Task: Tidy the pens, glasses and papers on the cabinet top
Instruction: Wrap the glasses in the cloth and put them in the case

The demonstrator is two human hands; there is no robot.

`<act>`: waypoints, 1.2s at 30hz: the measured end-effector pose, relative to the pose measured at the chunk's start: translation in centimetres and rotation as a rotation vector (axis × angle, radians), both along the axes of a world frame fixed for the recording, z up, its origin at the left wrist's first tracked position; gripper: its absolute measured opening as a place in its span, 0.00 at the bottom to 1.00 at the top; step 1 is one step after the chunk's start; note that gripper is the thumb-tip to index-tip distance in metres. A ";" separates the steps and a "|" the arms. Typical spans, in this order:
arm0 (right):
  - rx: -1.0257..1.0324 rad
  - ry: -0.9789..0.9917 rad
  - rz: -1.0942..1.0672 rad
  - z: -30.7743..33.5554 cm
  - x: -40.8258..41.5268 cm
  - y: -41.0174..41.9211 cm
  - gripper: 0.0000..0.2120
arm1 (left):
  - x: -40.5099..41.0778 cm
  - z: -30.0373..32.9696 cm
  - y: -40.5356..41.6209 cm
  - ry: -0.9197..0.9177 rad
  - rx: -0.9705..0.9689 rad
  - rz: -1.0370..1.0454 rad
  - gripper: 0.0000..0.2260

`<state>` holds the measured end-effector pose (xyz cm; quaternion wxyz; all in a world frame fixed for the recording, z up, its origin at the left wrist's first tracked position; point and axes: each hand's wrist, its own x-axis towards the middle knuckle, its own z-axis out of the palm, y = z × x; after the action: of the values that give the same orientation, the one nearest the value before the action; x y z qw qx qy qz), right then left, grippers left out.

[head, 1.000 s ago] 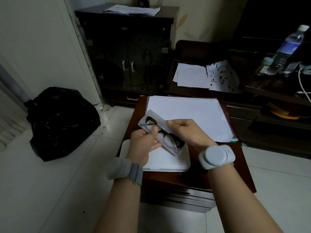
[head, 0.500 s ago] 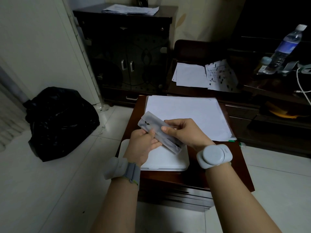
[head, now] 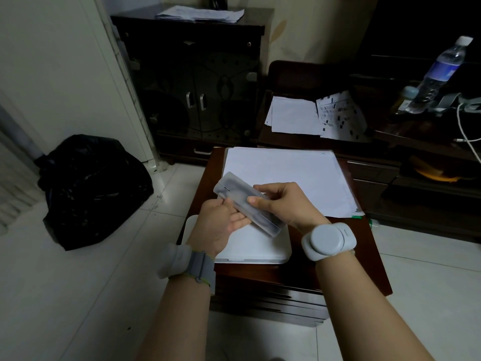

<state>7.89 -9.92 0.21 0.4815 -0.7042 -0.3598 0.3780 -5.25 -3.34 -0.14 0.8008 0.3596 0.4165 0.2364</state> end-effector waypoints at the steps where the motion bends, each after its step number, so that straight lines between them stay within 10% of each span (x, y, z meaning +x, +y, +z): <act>1: -0.002 -0.002 -0.005 0.0 0.0 0.0 0.17 | 0.1 0.1 0.0 0.008 -0.029 0.011 0.18; 36: 0.039 -0.001 0.006 0.0 -0.4 0.3 0.18 | 0.2 -0.6 -0.2 0.081 0.117 0.083 0.09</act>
<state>7.46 -9.66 0.17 0.4937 -0.6939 -0.3693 0.3720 -5.00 -3.56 -0.78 0.7506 0.3975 0.4484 0.2785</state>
